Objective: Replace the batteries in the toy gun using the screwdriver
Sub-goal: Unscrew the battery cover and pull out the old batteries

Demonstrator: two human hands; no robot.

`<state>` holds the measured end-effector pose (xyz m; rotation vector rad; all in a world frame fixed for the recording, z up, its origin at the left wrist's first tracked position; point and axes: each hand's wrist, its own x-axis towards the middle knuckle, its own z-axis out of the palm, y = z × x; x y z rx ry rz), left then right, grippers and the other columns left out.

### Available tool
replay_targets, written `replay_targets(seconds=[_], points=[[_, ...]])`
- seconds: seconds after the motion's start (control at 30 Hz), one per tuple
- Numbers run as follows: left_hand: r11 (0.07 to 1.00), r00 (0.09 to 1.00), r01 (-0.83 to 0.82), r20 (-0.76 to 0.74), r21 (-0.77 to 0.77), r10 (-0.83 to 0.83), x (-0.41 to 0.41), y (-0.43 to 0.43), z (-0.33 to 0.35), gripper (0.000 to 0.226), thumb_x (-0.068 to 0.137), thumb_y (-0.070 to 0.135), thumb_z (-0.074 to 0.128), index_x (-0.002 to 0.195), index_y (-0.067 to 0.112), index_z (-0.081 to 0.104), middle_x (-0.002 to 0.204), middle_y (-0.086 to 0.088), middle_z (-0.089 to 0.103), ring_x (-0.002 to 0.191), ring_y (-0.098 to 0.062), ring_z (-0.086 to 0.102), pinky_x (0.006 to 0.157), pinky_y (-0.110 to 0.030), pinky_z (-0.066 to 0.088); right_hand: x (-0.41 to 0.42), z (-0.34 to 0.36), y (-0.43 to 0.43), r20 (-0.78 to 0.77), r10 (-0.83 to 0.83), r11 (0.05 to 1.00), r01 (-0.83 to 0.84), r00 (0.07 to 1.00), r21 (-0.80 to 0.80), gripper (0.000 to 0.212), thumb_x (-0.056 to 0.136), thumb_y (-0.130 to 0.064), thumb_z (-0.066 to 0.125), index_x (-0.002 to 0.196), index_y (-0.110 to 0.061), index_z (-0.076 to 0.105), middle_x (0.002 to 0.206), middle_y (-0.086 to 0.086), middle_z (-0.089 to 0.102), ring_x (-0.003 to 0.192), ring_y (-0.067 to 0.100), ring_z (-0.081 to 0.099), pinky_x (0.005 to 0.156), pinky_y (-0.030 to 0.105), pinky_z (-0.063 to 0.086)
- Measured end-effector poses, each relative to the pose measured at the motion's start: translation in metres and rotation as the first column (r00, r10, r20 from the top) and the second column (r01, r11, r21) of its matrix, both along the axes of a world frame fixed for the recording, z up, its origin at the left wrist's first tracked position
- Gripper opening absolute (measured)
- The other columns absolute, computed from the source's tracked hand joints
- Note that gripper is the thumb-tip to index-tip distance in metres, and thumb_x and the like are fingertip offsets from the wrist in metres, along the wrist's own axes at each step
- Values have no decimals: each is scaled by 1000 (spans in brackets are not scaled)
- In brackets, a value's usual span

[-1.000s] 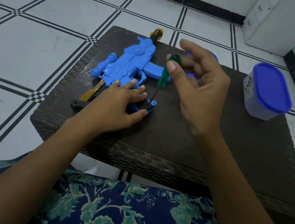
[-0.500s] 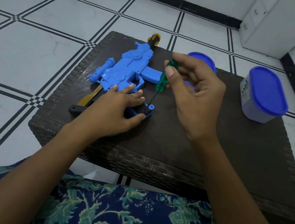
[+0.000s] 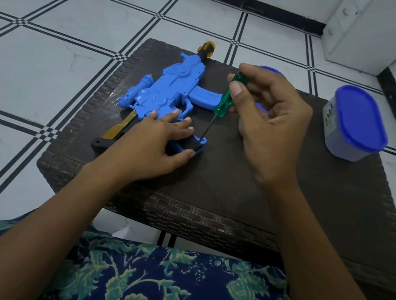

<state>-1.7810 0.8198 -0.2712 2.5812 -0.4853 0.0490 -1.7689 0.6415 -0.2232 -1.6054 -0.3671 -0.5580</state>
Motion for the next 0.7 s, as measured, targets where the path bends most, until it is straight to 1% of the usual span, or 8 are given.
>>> replay_targets(seconds=[0.17, 0.37, 0.53, 0.63, 0.67, 0.7], points=[[1000, 1000, 2, -4, 7, -2, 0, 0, 1, 55, 89, 41, 59, 139, 21, 48, 151, 8, 36, 145, -8, 17, 120, -38, 10, 1, -1, -1, -9, 6, 1000, -6, 1000, -4, 22, 89, -3, 67, 110, 0, 66, 102, 16, 72, 97, 24, 70, 77, 35, 59], [1000, 1000, 1, -1, 5, -1, 0, 0, 1, 55, 89, 40, 59, 139, 21, 48, 151, 8, 37, 145, -9, 17, 119, -38, 10, -2, -2, 3, -9, 27, 999, -27, 1000, -22, 23, 89, 0, 66, 112, 2, 66, 102, 16, 71, 97, 20, 70, 72, 26, 58], [1000, 1000, -1, 3, 10, 1, 1, 0, 0, 55, 88, 41, 60, 139, 21, 49, 151, 8, 37, 145, -9, 18, 119, -37, 9, -3, -2, 2, -7, 34, 999, -34, 999, -24, 23, 89, 0, 66, 112, 3, 65, 102, 16, 71, 98, 21, 70, 72, 27, 59], [1000, 1000, -1, 7, 0, 1, 1, 0, -1, 55, 88, 40, 60, 138, 20, 50, 150, 7, 38, 145, -10, 18, 119, -38, 10, -6, 0, 4, 6, 33, 999, -32, 999, -38, 23, 84, -6, 74, 106, -3, 68, 99, 12, 69, 96, 23, 67, 67, 34, 61], [1000, 1000, 1, 5, 0, -1, 1, 0, 0, 55, 88, 40, 60, 138, 20, 50, 150, 7, 38, 145, -10, 18, 119, -39, 10, -6, 0, 4, 18, 27, 999, -26, 999, -34, 24, 80, -7, 78, 102, -5, 68, 97, 11, 67, 93, 24, 65, 65, 35, 61], [1000, 1000, 3, 3, 2, -3, 0, 0, 0, 55, 88, 40, 60, 138, 20, 49, 150, 6, 38, 145, -10, 18, 119, -39, 10, -6, 1, 5, 34, 14, 999, -13, 999, -36, 25, 77, -9, 81, 99, -6, 68, 95, 10, 65, 90, 23, 63, 63, 34, 60]])
